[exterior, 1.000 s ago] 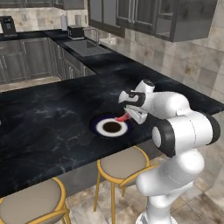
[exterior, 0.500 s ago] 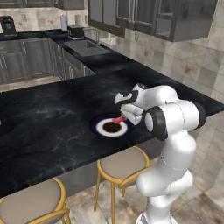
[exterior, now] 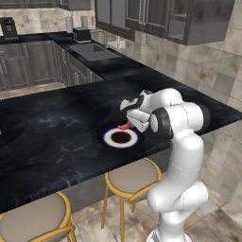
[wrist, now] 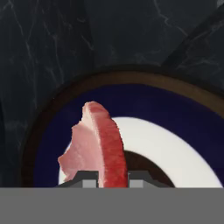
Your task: Take the cheese, steak, and lemon from the fridge and place them on the plate on the dining counter to create an appetizer plate.
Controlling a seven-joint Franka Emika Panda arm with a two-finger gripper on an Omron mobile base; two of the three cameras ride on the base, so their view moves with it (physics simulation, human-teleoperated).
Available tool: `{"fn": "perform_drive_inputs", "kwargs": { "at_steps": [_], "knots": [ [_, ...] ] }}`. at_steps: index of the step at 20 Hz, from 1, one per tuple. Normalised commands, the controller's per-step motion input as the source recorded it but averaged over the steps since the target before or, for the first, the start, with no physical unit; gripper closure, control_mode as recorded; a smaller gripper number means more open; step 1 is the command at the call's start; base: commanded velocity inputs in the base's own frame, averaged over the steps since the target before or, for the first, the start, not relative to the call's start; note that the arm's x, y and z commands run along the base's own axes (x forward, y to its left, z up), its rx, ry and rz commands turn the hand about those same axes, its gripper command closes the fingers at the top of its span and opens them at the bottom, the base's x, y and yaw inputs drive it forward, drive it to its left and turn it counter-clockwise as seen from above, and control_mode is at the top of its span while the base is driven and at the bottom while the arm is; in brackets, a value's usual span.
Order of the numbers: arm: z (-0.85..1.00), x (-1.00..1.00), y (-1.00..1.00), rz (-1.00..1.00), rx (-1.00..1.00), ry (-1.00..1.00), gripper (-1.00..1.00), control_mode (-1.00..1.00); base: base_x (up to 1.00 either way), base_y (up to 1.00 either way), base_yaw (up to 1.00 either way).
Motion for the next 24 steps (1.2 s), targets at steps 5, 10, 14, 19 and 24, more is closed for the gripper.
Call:
{"fn": "perform_drive_inputs", "kwargs": {
  "at_steps": [5,10,14,19,24],
  "knots": [
    [-0.38,0.13,0.43,0.00,-0.06,0.00,1.00,-1.00,0.00,0.00,0.00],
    [-0.39,0.00,0.36,0.00,-0.07,0.00,-1.00,-1.00,0.00,0.00,0.00],
    [-0.01,-0.35,-0.23,0.00,-0.01,0.00,-1.00,-1.00,0.00,0.00,0.00],
    [0.62,-0.74,-0.65,0.00,0.00,0.00,-1.00,-1.00,0.00,0.00,0.00],
    [1.00,-0.90,-0.50,0.00,-0.05,0.00,-1.00,-1.00,0.00,0.00,0.00]
  ]
}}
